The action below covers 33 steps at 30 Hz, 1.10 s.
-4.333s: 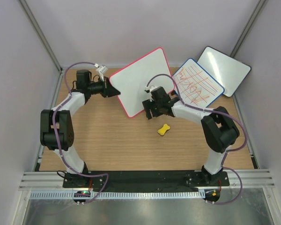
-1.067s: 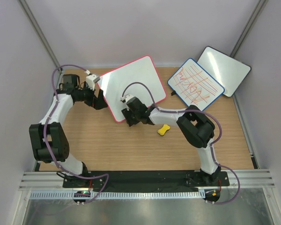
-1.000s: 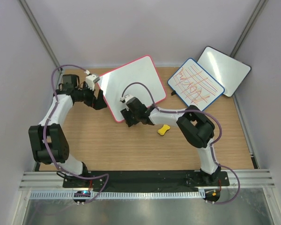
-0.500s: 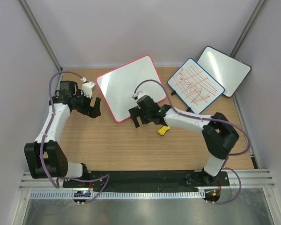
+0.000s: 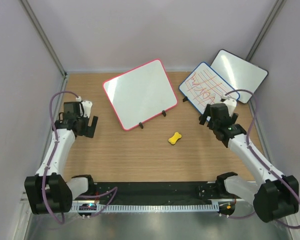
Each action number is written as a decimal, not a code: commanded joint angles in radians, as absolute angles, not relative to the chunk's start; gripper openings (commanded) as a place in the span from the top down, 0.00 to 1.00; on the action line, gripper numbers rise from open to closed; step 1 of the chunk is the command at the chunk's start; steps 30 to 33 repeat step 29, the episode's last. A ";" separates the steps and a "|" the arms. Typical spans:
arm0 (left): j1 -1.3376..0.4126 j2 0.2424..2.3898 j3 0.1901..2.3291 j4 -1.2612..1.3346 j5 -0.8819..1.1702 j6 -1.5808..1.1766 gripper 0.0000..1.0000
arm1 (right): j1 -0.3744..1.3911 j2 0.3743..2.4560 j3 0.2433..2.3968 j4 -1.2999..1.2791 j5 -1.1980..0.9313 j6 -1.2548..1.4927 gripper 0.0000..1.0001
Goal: Erase the whiteboard
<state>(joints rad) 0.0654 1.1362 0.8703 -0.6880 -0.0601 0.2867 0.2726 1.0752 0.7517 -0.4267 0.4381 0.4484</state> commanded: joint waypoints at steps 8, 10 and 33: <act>0.063 1.155 0.707 -0.384 -0.526 0.132 0.00 | 0.203 0.867 0.552 -0.379 0.825 0.606 0.00; 0.063 1.146 0.692 -0.371 -0.476 0.114 0.00 | 0.203 0.894 0.548 -0.386 0.844 0.647 0.00; 0.064 1.137 0.649 -0.364 -0.433 0.109 0.00 | 0.204 0.982 0.585 -0.449 0.839 0.695 0.00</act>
